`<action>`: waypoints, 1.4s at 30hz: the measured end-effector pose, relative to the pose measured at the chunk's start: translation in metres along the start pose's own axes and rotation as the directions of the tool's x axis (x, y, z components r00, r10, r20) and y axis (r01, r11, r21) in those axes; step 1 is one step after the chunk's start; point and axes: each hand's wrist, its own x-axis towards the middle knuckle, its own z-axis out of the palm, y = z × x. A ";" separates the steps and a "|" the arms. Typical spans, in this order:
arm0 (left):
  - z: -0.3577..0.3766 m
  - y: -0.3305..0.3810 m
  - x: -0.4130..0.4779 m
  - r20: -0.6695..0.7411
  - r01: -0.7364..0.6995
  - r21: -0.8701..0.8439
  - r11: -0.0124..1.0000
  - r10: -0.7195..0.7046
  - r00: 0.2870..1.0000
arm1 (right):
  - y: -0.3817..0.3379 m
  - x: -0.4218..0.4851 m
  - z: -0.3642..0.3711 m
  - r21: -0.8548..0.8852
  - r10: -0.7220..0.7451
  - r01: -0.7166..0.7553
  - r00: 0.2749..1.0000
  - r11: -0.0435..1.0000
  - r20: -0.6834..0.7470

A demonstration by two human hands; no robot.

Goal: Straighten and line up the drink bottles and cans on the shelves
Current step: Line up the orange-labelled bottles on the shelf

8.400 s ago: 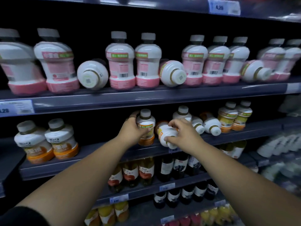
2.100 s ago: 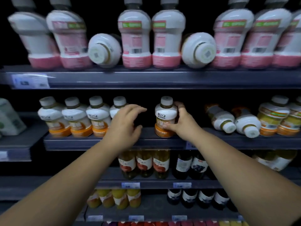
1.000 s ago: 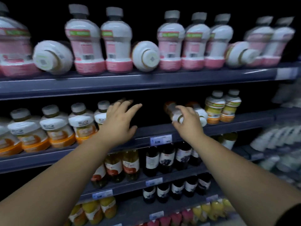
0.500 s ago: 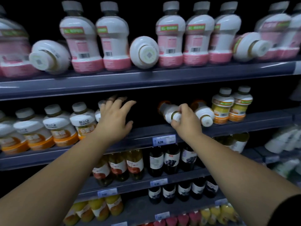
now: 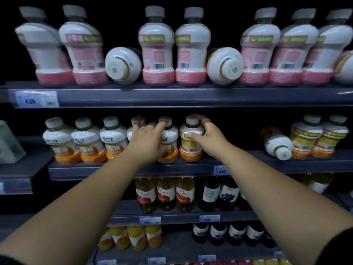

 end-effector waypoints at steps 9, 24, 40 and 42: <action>0.005 0.003 0.002 -0.029 0.023 0.000 1.000 -0.023 0.999 | 0.005 -0.010 -0.013 -0.264 -0.019 0.014 1.000 0.964 -0.017; 0.004 0.002 0.000 -0.036 0.032 -0.021 0.999 -0.033 0.999 | 0.037 -0.026 0.024 0.072 0.151 -0.146 0.985 0.987 -0.086; 0.008 0.000 -0.004 -0.071 -0.005 0.015 1.000 0.006 0.997 | 0.039 -0.037 0.028 -0.128 0.014 -0.026 0.995 0.991 -0.095; 0.009 0.001 -0.006 -0.064 -0.007 0.017 1.000 0.008 0.998 | 0.039 -0.040 0.028 -0.149 -0.038 0.027 0.997 0.989 -0.071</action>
